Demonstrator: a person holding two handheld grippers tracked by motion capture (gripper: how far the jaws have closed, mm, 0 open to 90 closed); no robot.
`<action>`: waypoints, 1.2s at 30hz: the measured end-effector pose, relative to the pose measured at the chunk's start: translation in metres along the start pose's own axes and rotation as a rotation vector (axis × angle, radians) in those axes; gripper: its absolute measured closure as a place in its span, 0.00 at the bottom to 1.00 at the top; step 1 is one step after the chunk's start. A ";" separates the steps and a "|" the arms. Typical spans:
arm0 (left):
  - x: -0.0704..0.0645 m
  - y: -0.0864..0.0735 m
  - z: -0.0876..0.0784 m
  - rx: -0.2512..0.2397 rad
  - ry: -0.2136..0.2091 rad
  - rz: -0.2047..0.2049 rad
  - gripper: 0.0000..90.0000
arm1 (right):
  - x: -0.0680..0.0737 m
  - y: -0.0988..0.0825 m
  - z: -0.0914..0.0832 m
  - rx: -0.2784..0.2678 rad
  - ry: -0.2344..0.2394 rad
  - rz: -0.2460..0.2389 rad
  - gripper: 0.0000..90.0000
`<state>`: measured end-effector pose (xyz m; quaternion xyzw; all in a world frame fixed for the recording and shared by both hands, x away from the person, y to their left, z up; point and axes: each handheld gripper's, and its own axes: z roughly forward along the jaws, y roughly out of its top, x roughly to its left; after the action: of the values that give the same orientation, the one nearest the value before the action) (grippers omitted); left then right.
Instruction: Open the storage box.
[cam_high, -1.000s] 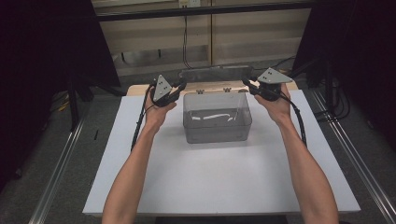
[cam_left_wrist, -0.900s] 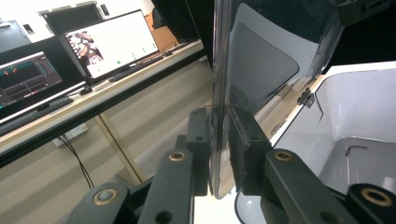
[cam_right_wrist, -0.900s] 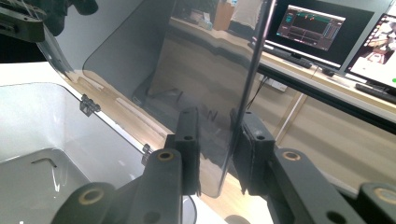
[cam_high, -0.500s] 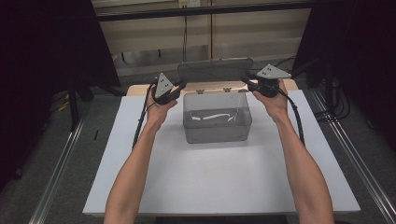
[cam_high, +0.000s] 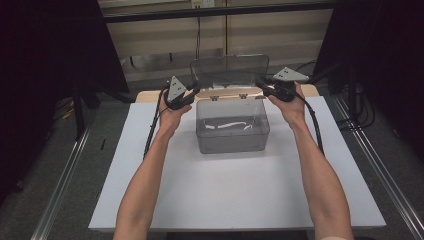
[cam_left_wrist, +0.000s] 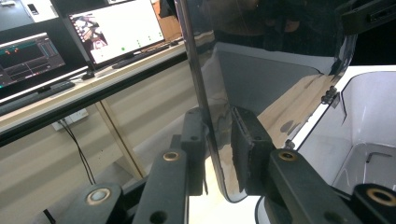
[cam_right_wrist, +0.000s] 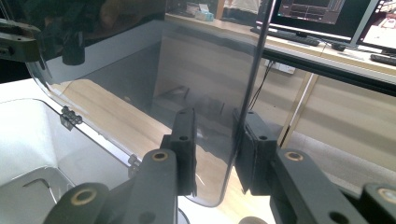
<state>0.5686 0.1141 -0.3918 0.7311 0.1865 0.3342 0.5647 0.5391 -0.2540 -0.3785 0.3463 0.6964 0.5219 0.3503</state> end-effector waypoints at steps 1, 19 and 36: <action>0.001 0.000 0.000 0.006 -0.001 0.007 0.84 | 0.000 0.000 0.000 0.000 -0.002 0.002 0.78; 0.002 -0.006 0.006 0.030 -0.007 -0.020 0.80 | -0.001 -0.010 0.011 0.022 0.003 0.052 0.75; 0.003 -0.011 0.012 0.038 0.006 -0.065 0.77 | -0.003 -0.011 0.021 0.034 -0.005 0.114 0.71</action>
<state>0.5800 0.1104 -0.4028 0.7344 0.2182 0.3142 0.5606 0.5568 -0.2487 -0.3929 0.3927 0.6832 0.5285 0.3158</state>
